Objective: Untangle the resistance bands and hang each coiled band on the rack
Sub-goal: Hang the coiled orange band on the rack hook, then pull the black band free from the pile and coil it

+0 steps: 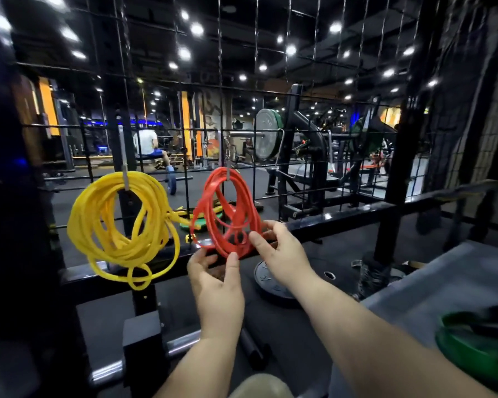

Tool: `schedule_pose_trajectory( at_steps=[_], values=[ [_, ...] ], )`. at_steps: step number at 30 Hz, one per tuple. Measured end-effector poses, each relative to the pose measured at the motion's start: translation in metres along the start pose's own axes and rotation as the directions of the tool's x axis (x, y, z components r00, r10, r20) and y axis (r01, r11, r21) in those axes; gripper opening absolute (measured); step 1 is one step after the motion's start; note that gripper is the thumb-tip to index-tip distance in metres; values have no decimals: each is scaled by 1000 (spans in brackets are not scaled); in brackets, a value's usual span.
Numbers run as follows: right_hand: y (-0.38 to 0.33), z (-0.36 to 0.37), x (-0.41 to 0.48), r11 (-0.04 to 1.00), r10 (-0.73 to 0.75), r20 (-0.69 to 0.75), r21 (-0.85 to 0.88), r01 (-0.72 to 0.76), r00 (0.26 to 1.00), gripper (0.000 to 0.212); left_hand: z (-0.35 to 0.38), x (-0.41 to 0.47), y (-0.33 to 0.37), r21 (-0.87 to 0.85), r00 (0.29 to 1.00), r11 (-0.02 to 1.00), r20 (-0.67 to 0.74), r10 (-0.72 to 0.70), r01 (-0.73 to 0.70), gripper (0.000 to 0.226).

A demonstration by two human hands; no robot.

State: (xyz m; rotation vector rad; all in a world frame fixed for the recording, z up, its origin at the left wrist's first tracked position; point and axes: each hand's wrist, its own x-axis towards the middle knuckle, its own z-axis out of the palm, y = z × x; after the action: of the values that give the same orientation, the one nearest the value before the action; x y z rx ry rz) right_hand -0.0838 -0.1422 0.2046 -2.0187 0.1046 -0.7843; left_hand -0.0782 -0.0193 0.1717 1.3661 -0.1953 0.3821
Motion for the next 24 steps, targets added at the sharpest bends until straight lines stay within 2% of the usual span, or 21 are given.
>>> schedule_pose_trajectory(
  at_steps=[3, 7, 11, 15, 19, 24],
  values=[
    [10, -7, -6, 999, 37, -29, -20, -38, 999, 19, 9, -12, -6, -30, 995, 995, 24, -98, 98, 39],
    [32, -25, -18, 989, 146, -98, 0, -147, 984, 12, 33, -23, -14, 140, 958, 966, 158, -238, 217, 35],
    [54, -55, -33, 971, 236, -193, 12, -238, 952, 16, 67, -38, -13, 250, 905, 948, 325, -274, 197, 21],
    [82, -102, -60, 946, 316, -307, 29, -323, 898, 16, 112, -68, -21, 176, 827, 962, 493, -270, 210, 22],
    [115, -166, -100, 881, 394, -444, -67, -468, 805, 17, 163, -119, -33, 246, 672, 954, 678, -297, 174, 27],
    [148, -255, -177, 726, 438, -643, -159, -669, 629, 11, 234, -198, -49, 326, 397, 945, 863, -312, 36, 30]
  ],
)
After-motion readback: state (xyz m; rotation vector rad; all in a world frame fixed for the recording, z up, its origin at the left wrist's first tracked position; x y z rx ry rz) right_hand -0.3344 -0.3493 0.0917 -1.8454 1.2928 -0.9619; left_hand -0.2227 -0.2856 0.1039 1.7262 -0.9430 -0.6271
